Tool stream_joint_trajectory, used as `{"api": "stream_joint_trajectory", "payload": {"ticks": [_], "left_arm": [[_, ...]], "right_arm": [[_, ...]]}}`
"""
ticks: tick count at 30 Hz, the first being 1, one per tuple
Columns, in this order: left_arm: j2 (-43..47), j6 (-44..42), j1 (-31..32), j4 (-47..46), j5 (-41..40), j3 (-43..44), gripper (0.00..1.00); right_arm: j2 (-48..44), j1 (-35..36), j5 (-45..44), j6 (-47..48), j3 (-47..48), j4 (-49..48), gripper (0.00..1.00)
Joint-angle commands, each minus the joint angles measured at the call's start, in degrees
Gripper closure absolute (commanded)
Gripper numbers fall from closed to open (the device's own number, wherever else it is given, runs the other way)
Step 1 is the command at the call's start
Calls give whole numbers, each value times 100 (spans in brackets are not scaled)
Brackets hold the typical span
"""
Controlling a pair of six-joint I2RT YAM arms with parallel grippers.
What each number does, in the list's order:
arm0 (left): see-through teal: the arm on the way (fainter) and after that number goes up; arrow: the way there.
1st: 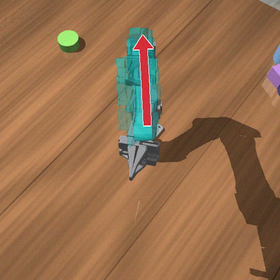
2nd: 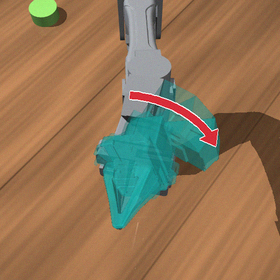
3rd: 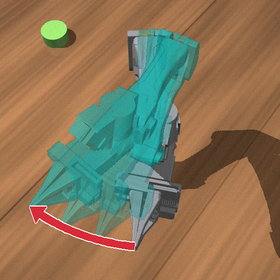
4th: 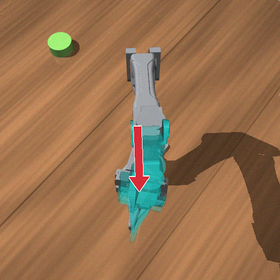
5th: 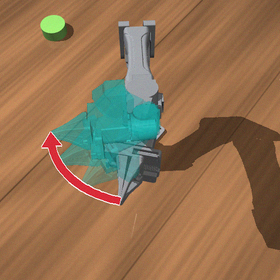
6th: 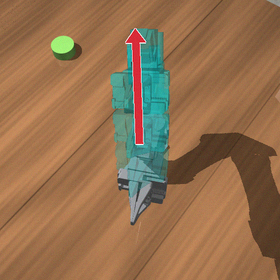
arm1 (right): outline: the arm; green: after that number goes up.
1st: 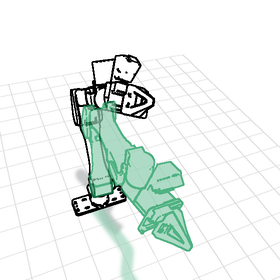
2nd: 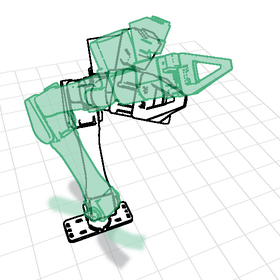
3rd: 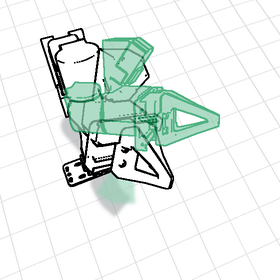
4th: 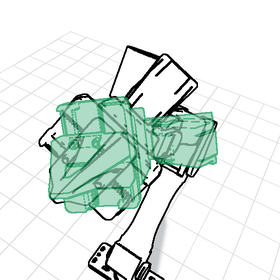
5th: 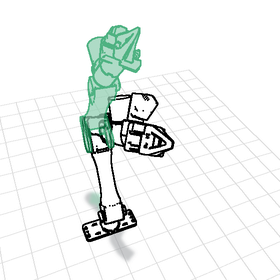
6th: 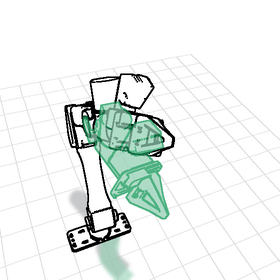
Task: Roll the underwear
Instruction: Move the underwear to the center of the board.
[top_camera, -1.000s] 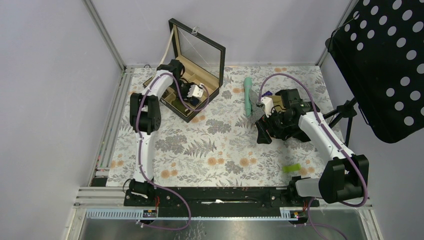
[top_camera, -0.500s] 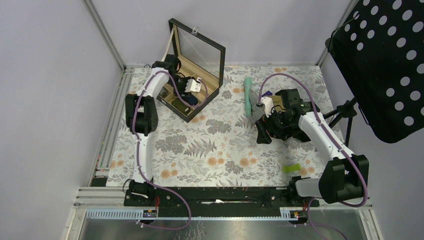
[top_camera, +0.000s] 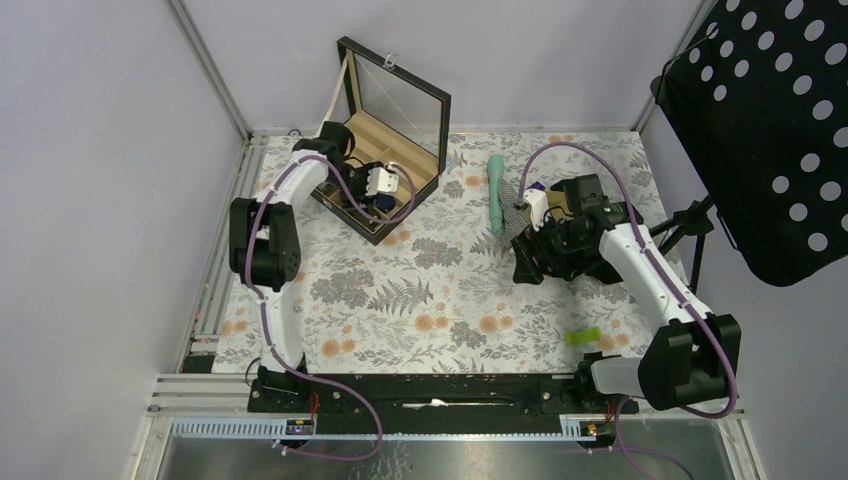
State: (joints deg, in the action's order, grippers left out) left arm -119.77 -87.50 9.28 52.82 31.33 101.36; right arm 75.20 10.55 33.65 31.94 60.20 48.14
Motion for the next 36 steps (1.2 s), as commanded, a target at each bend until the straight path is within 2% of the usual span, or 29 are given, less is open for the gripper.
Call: {"api": "stream_joint_trajectory", "payload": {"ticks": [1,3,5,7,10,12,13,14,15,16,19,22,25,28,30,32,34,36], "left_arm": [[870,1446,7,-1334,625,-699,41],[1290,1961,56,-1702,706,-1026,40],[1863,2859,82,-2228,817,-1294,40],[2295,4196,91,-2791,919,-1437,40],[2801,6375,104,-3499,982,-1576,40],[3051,7869,158,-3813,438,-1867,40],[3129,8552,157,-3808,186,-1992,39],[3157,8995,167,-3746,182,-2158,30],[3145,9155,189,-3626,390,-2325,5],[3104,9170,238,-3414,519,-2441,1],[2963,9518,369,-2871,107,-2863,1],[3512,9816,381,-3359,-356,-3756,1],[3782,10474,357,-3567,-771,-4058,1],[3688,10514,307,-3539,-544,-4129,1],[3676,10633,278,-3552,-288,-4217,1],[3780,10589,276,-3590,-44,-4321,4],[3880,10586,276,-3567,-138,-4374,5],[3920,10642,276,-3529,-304,-4379,2]], "right_arm": [[-54,-9,110,-180,382,-24,0],[-101,-29,40,-259,433,-38,0],[-225,-110,-208,-571,464,-232,0],[-502,-251,-677,-1083,436,-661,0],[-1025,-307,-1597,-1717,44,-1829,0],[-1258,-308,-2132,-2107,-276,-2435,0],[-1281,-308,-2195,-2186,-392,-2599,0],[-1225,-308,-2175,-2230,-432,-2622,0],[-1099,-308,-2125,-2258,-409,-2527,0],[-924,-306,-2087,-2273,-344,-2358,0],[-611,-354,-2415,-2358,-388,-2116,1],[-603,-581,-2756,-2487,-490,-2110,4],[-456,-647,-2736,-2428,-440,-1921,13],[-292,-650,-2608,-2387,-423,-2121,25],[-20,-655,-2931,-2559,-285,-2308,33],[340,-714,-3313,-2850,-19,-2265,34],[553,-849,-3568,-3120,177,-2248,32],[669,-955,-3691,-3391,166,-2311,32]]}}
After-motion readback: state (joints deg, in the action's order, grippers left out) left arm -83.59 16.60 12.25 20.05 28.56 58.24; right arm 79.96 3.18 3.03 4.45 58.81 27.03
